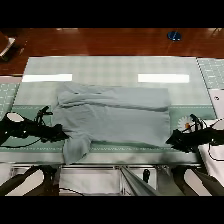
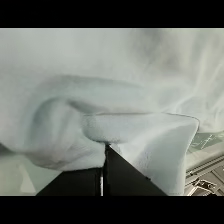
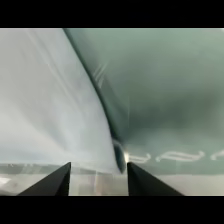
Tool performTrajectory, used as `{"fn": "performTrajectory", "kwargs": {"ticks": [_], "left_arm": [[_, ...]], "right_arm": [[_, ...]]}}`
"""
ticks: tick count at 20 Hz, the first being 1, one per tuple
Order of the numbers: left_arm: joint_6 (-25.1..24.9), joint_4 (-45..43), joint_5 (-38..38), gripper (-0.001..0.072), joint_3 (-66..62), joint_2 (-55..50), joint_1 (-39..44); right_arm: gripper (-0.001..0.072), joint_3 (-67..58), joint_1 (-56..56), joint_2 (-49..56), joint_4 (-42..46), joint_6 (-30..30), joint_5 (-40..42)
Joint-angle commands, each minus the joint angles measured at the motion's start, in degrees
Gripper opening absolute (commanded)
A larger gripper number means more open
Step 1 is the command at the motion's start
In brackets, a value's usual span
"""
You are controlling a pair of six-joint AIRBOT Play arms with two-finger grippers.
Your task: Fold the shirts.
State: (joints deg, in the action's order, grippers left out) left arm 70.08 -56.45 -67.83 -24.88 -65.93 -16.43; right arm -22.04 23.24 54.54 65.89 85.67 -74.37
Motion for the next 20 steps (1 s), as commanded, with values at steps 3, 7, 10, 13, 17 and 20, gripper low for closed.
{"fn": "performTrajectory", "kwargs": {"ticks": [3,7,10,13,17,20], "left_arm": [[0.0,0.0,0.4,0.0019,0.0,0.0,0.0],[0.0,0.7,1.6,0.0019,-2.6,0.0,0.0],[0.2,2.6,0.5,0.0019,-8.4,0.0,0.0],[0.3,6.2,0.4,0.0018,-16.5,-0.3,0.0],[3.6,8.4,2.1,0.0018,-29.0,-7.1,1.6],[7.8,8.5,0.2,0.0018,-40.5,-14.9,2.7]], "right_arm": [[0.0404,0.0,-4.4,3.6,-9.0,0.9,11.3],[0.0027,-0.2,-8.7,3.6,-16.9,-5.7,15.8],[0.0027,-5.0,-9.7,3.6,-15.5,-7.2,13.4],[0.0027,-14.1,-9.6,3.7,-11.3,-5.2,11.7],[0.0027,-25.3,-9.8,10.8,-15.9,-6.4,12.3],[0.0027,-34.2,-9.9,19.5,-15.1,-5.9,11.2]]}}
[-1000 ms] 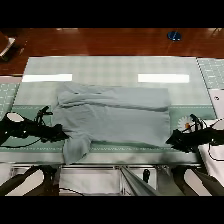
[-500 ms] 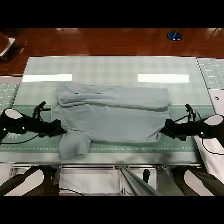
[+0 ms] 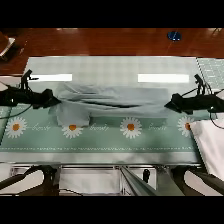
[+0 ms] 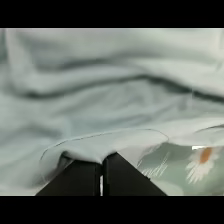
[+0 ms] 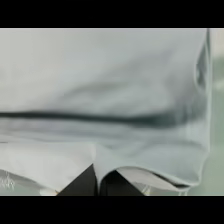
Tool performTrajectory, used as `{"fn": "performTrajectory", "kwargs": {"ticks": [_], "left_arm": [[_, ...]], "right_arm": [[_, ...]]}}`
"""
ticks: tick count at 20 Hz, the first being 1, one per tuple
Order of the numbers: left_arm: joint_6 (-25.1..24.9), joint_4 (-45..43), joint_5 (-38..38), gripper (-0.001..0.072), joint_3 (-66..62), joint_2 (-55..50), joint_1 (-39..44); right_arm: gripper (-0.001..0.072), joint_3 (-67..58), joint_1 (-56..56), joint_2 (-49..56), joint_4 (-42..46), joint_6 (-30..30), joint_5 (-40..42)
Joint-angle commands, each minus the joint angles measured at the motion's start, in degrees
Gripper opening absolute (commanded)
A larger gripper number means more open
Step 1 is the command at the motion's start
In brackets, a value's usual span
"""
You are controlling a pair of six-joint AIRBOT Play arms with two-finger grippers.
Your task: Fold the shirts.
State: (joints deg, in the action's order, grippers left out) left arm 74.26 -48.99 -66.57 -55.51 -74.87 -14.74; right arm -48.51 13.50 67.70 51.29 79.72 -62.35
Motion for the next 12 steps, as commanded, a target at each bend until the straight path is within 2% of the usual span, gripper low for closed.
{"fn": "performTrajectory", "kwargs": {"ticks": [1,4,7,12], "left_arm": [[3.7,1.0,-2.0,0.0018,-13.3,-8.3,1.4],[5.2,0.8,-3.6,0.0018,-22.7,-15.3,2.8],[7.7,-3.0,-3.9,0.0018,-28.8,-21.6,4.7],[7.7,-3.7,-4.5,0.0018,-31.2,-28.7,6.1]], "right_arm": [[0.0027,-9.9,-0.1,8.8,-0.7,0.3,-1.1],[0.0027,-15.0,-0.1,15.1,-1.9,0.6,-0.4],[0.0027,-18.7,-0.1,19.6,-2.9,0.5,0.3],[0.0027,-20.7,-0.1,24.9,-4.6,0.6,4.4]]}}
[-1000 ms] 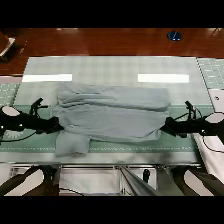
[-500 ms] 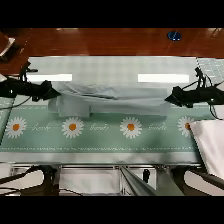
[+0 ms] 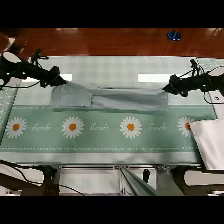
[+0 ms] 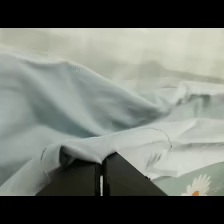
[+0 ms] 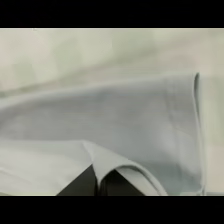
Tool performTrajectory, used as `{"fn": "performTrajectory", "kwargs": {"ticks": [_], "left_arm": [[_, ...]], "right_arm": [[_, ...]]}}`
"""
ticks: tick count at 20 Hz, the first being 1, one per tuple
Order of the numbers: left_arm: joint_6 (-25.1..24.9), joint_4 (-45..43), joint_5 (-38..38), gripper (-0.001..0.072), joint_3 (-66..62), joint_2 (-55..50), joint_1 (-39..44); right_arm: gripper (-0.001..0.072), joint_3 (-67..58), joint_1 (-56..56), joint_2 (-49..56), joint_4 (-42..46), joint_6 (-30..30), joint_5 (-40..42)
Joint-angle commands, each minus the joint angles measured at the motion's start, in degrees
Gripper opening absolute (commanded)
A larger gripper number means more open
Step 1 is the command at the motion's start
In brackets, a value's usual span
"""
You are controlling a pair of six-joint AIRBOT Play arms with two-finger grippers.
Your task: Fold the shirts.
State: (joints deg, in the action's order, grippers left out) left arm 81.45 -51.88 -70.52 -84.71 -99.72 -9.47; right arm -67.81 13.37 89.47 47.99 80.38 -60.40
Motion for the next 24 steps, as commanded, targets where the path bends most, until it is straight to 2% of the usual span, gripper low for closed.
{"fn": "performTrajectory", "kwargs": {"ticks": [1,2,3,4,5,6,7,9,11,12,14,16,18,21,24], "left_arm": [[0.2,-0.8,-0.6,0.0018,-2.0,-4.6,0.9],[0.2,-0.7,-0.7,0.0022,-2.0,-5.1,1.0],[0.3,-0.7,-0.6,0.0128,-2.0,-5.4,1.0],[0.3,-0.8,-1.0,0.043,-2.1,-5.5,1.0],[0.3,-1.9,-2.6,0.0507,-3.0,-5.4,0.5],[2.1,-5.1,-5.1,0.0507,-4.9,-5.3,-0.5],[7.3,-12.2,-7.3,0.0507,-6.9,-4.8,-1.9],[9.1,-20.6,-5.6,0.0507,-7.2,-0.1,-5.0],[8.9,-19.4,1.2,0.0507,-4.0,7.1,-7.5],[7.5,-17.2,6.3,0.0507,-0.4,11.5,-7.7],[3.7,-10.7,15.5,0.0507,9.3,20.5,-6.4],[-0.2,-6.1,20.9,0.0507,18.9,28.2,-3.2],[-0.2,-5.9,22.2,0.0507,25.2,32.9,0.4],[-0.2,-5.9,20.1,0.0507,27.5,34.3,4.8],[-0.2,-5.9,21.8,0.0507,27.5,34.2,8.0]], "right_arm": [[0.0028,-1.4,0.0,3.9,-1.4,-0.1,3.1],[0.0083,-1.4,0.0,4.6,-1.6,-0.1,3.5],[0.0298,-1.4,0.0,5.1,-1.6,-0.1,3.8],[0.041,-1.4,0.0,5.2,-1.6,-0.4,3.7],[0.0411,-1.7,0.8,4.9,-1.3,-1.0,2.7],[0.0411,-2.3,2.3,4.2,-0.7,-1.1,0.9],[0.0411,-2.3,4.4,3.0,-0.2,-1.2,-1.0],[0.0411,-2.2,8.9,-0.2,4.5,-1.2,-4.2],[0.0411,-0.4,11.9,-2.5,10.6,0.3,-5.6],[0.0411,1.7,12.7,-3.1,10.6,0.4,-4.9],[0.0411,6.6,12.5,-3.0,6.2,-1.1,-1.4],[0.0411,10.5,11.4,-2.1,-1.7,-4.9,2.0],[0.0412,10.9,10.1,0.3,-5.4,-6.6,2.2],[0.0412,10.8,9.2,3.0,-14.4,-10.6,2.0],[0.0412,10.8,7.0,5.2,-10.9,-8.3,1.9]]}}
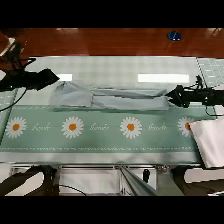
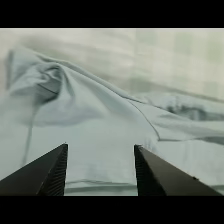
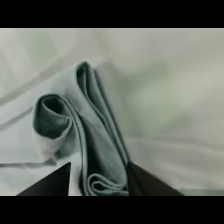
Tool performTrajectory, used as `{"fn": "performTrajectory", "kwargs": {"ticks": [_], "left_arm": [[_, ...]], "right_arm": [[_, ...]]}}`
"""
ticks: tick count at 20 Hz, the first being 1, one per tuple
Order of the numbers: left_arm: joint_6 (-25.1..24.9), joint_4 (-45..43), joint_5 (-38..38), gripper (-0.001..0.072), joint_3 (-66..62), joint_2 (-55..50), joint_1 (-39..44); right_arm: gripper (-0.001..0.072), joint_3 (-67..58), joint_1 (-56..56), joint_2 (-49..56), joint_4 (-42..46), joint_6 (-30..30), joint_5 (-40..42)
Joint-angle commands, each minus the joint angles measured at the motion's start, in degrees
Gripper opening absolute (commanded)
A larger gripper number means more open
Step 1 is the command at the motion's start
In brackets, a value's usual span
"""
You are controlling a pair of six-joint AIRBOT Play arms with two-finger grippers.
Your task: Fold the shirts.
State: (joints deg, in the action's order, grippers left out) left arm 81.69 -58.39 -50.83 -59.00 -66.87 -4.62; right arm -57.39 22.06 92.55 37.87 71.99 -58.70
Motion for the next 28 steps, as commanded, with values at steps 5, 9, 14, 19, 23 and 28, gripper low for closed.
{"fn": "performTrajectory", "kwargs": {"ticks": [5,9,14,19,23,28], "left_arm": [[-0.5,1.7,3.5,0.0506,1.7,1.3,5.9],[-2.1,1.9,2.3,0.0026,1.7,1.3,7.6],[-2.0,6.1,3.8,0.0018,1.6,-1.7,13.7],[-2.0,8.7,4.0,0.0018,-5.8,-14.9,26.6],[-0.6,14.9,-0.8,0.0018,-17.9,-27.8,36.7],[0.6,20.2,-4.6,0.0018,-27.6,-38.5,47.7]], "right_arm": [[0.0184,-1.2,-7.6,3.0,1.1,0.3,-1.0],[0.0026,-4.3,-8.5,-1.9,2.8,-2.0,-6.7],[0.0026,3.5,-9.4,-26.3,13.6,0.4,-5.0],[0.0026,11.1,-9.4,-49.9,14.6,6.2,-9.5],[0.0027,11.1,-9.4,-59.1,13.9,9.1,-13.8],[0.0026,11.0,-9.4,-61.8,10.1,9.5,-14.9]]}}
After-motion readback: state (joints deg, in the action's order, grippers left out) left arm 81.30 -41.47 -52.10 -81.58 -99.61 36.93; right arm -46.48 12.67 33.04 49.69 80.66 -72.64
